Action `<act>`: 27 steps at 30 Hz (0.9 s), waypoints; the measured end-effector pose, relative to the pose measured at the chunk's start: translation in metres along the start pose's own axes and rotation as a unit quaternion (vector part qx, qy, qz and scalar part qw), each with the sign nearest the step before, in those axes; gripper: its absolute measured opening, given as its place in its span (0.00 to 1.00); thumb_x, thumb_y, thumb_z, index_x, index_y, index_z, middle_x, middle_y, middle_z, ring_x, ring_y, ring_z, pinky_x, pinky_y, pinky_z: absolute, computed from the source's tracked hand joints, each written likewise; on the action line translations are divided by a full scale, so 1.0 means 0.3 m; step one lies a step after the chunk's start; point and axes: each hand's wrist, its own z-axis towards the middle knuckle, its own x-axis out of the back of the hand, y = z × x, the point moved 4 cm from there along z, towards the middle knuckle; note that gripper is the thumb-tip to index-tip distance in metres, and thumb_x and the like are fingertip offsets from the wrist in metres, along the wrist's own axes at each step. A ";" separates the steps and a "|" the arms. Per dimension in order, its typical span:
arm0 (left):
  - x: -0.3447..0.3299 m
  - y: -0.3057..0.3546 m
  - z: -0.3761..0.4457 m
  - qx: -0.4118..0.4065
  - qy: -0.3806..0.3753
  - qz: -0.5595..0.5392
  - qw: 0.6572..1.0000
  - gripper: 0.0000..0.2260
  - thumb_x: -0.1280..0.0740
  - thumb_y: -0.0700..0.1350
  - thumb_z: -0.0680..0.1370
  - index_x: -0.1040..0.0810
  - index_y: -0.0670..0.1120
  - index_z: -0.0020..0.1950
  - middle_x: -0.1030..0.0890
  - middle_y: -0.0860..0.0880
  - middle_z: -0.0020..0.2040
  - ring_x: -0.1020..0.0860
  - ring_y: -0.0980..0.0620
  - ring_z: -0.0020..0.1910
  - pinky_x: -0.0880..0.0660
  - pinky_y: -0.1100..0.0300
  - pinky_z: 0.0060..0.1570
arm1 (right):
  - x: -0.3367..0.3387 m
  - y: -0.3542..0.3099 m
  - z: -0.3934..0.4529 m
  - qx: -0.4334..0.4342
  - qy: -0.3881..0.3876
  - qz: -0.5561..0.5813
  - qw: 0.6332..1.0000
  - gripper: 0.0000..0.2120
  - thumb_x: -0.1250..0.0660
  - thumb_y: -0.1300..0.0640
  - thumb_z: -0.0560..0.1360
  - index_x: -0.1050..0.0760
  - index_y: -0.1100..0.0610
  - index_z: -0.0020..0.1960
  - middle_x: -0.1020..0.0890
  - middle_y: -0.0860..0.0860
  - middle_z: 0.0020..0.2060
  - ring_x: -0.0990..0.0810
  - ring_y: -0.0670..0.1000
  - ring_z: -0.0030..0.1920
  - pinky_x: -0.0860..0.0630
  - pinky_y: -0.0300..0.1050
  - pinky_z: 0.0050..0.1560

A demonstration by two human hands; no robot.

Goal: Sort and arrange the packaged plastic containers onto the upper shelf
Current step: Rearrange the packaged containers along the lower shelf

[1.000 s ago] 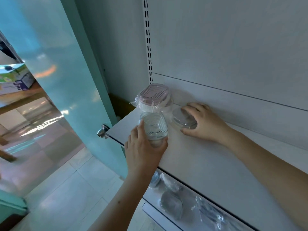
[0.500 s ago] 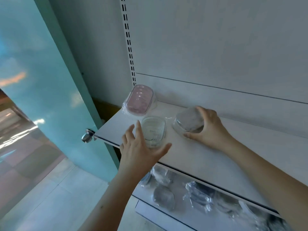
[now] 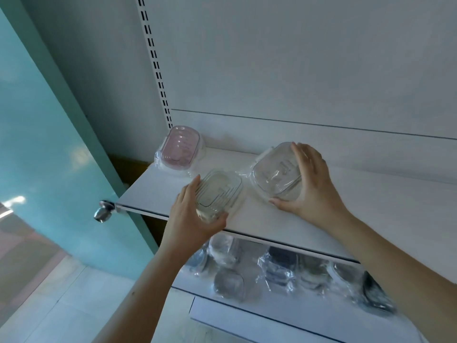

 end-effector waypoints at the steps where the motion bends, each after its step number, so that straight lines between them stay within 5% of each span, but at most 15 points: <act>1: -0.002 0.006 -0.014 -0.014 0.003 -0.008 1.000 0.46 0.24 0.60 0.68 0.43 0.51 0.80 0.31 0.57 0.70 0.31 0.57 0.67 0.27 0.52 0.67 | 0.017 -0.014 -0.015 0.005 0.004 -0.009 1.000 0.58 0.25 0.36 0.62 0.49 0.55 0.81 0.43 0.54 0.77 0.44 0.55 0.77 0.42 0.46 0.72; 12: -0.040 0.044 -0.273 -0.146 0.018 -0.077 0.986 0.46 0.24 0.58 0.66 0.39 0.48 0.79 0.31 0.54 0.72 0.31 0.55 0.71 0.25 0.47 0.65 | 0.173 -0.134 -0.341 -0.012 0.069 -0.061 0.996 0.55 0.21 0.39 0.63 0.46 0.53 0.81 0.43 0.55 0.79 0.42 0.56 0.78 0.37 0.44 0.68; 21: -0.164 0.033 -0.488 -0.159 -0.051 -0.108 0.980 0.44 0.25 0.57 0.66 0.38 0.48 0.78 0.31 0.54 0.72 0.31 0.53 0.72 0.28 0.48 0.68 | 0.225 -0.142 -0.668 -0.057 0.078 -0.067 0.993 0.51 0.20 0.39 0.62 0.36 0.58 0.76 0.40 0.57 0.78 0.42 0.49 0.77 0.46 0.33 0.75; 27: -0.253 -0.035 -0.591 -0.139 -0.091 -0.083 0.983 0.44 0.25 0.56 0.66 0.38 0.51 0.79 0.31 0.55 0.72 0.31 0.55 0.71 0.28 0.53 0.67 | 0.155 -0.073 -0.815 -0.073 0.047 -0.050 0.995 0.45 0.19 0.42 0.62 0.33 0.56 0.71 0.40 0.56 0.77 0.40 0.56 0.78 0.42 0.39 0.75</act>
